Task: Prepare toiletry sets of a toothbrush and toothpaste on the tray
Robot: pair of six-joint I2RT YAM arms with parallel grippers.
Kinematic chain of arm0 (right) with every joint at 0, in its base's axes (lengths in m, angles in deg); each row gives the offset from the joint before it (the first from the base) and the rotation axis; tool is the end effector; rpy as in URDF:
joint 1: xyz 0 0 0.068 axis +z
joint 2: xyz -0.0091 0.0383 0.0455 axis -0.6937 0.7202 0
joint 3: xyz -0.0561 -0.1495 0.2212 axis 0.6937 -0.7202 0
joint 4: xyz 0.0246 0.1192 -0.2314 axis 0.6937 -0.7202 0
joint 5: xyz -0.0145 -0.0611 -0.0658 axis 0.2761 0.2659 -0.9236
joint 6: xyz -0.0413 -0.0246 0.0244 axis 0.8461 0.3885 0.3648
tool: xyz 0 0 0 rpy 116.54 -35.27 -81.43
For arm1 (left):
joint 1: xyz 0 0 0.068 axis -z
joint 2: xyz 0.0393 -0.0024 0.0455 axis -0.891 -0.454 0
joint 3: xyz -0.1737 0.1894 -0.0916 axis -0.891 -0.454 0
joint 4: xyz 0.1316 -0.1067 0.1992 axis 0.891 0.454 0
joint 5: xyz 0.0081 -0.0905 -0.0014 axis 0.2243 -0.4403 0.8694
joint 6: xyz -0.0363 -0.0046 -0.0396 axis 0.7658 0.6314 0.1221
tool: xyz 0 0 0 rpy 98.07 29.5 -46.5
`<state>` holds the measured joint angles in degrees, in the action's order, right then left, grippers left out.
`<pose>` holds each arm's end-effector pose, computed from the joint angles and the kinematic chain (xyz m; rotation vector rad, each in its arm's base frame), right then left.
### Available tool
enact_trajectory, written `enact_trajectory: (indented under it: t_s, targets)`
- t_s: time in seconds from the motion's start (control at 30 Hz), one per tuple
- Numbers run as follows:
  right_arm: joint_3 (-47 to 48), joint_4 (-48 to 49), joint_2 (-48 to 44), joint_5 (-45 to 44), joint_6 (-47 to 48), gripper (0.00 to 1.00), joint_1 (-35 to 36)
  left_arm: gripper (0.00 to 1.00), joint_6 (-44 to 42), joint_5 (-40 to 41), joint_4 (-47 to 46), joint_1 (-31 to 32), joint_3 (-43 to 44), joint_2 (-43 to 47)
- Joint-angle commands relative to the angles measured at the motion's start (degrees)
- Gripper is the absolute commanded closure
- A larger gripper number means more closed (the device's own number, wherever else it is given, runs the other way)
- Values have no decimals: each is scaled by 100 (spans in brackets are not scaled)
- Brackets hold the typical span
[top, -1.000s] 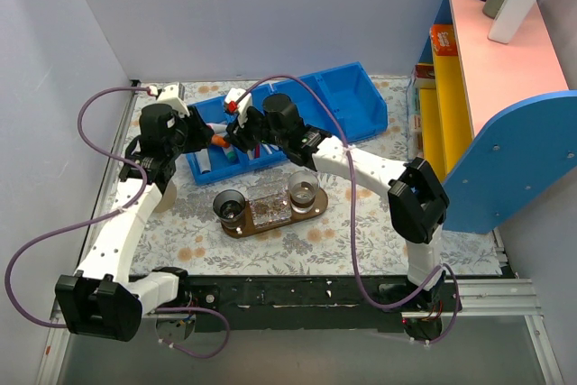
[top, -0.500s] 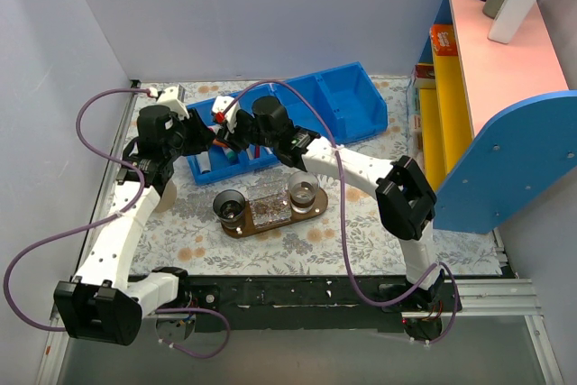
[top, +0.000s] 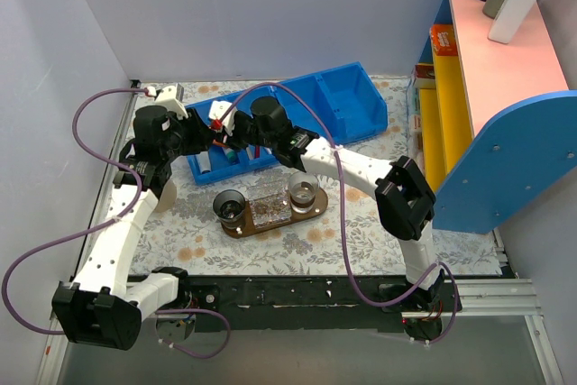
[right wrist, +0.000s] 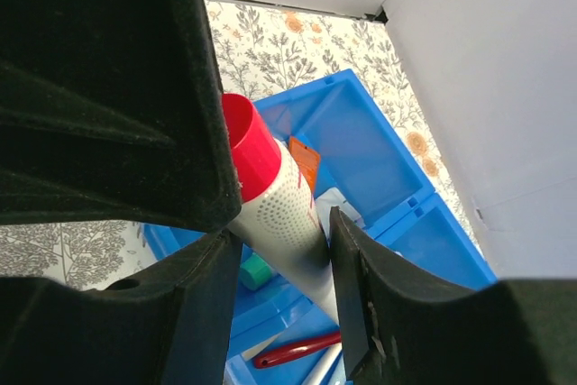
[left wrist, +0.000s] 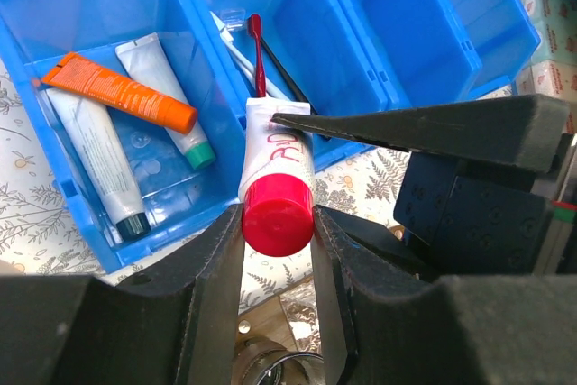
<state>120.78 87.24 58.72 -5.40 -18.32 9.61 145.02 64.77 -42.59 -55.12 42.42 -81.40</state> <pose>0.2871 0.4014 0.3164 -1.2352 1.2253 0.5405 0.2327 -0.0389 0.3543 -0.7509 1.9977 -0.8765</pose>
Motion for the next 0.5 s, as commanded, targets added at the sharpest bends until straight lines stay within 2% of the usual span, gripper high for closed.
enact_trajectory:
  t_s: [0.0,0.23,0.4,0.47]
  targets:
    - [-35,538,38,-159,450,49,43,100,42,-402,-27,21,312,221]
    - [-70,635,73,-335,678,52,51,100,33,-490,52,21,330,248]
    - [-149,661,21,-633,862,69,104,100,59,-473,52,21,339,221]
    - [-333,784,-67,-792,985,73,157,100,59,-411,61,21,365,204]
